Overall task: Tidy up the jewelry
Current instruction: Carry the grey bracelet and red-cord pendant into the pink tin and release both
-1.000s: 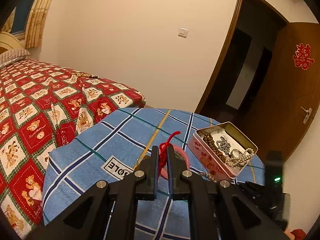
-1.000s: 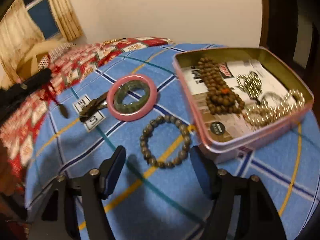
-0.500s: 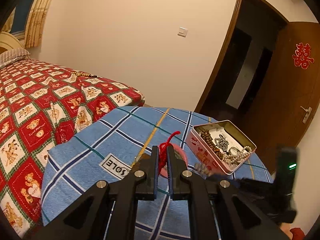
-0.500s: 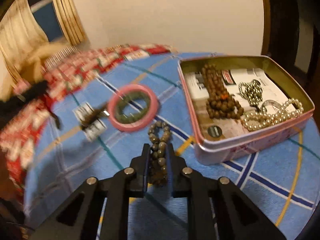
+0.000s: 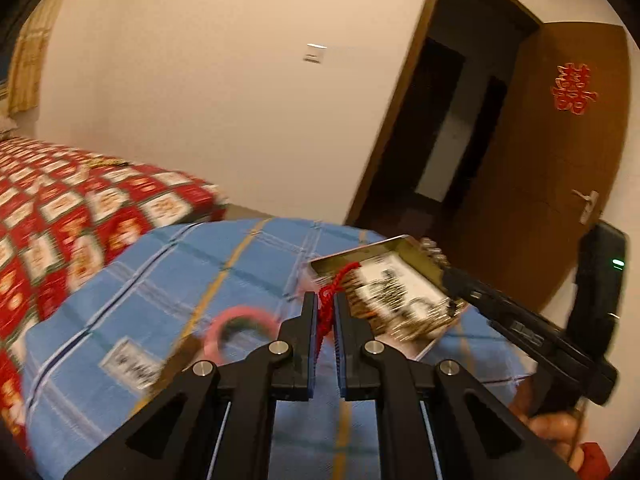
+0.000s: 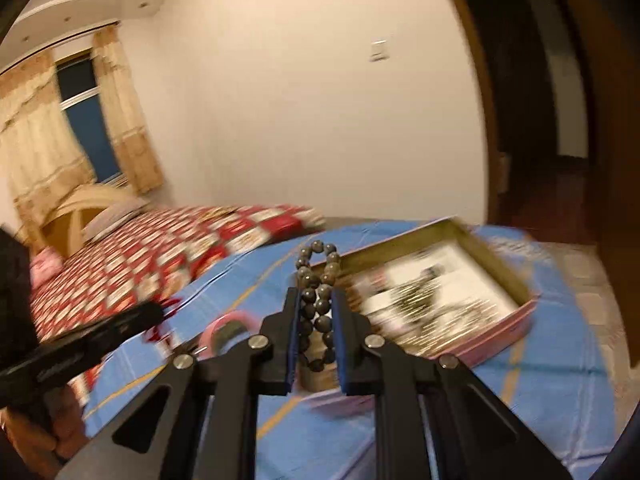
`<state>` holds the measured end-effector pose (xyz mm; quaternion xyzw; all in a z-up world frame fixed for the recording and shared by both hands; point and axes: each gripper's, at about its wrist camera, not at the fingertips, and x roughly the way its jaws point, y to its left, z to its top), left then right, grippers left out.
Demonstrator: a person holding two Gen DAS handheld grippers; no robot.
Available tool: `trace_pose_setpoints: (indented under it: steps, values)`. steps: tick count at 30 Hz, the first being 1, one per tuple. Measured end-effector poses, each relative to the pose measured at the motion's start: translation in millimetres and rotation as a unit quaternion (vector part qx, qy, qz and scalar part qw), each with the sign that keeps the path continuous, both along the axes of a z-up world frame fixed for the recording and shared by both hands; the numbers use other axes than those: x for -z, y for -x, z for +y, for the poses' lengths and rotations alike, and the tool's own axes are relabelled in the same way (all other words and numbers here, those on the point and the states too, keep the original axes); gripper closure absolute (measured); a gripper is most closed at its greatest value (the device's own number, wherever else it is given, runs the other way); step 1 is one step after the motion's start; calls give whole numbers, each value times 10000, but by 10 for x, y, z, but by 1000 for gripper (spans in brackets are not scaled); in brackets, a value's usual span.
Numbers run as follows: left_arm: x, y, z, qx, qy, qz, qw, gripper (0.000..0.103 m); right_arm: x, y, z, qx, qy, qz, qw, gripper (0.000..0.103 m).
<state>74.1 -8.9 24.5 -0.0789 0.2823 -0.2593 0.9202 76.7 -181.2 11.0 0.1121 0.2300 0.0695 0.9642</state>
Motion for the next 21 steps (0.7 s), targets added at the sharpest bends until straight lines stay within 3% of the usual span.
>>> trace_pose_setpoints:
  steps: [6,11,19,21]
  values:
    - [-53,-244,-643,452,80,-53,9989,97,60,-336,-538,492,20,208,9986,85]
    - [161,-488,-1110,509,-171,197,9984,97,233,-456,-742,548,-137,476,9973,85]
    - [451,-637,-1289,289,-565,512,9967,95,328,-478,-892,535,-158,704,9960,83]
    - [457,-635,-1299,292,-573,590,9962,78,326,-469,-913,561,-216,702,9957,80]
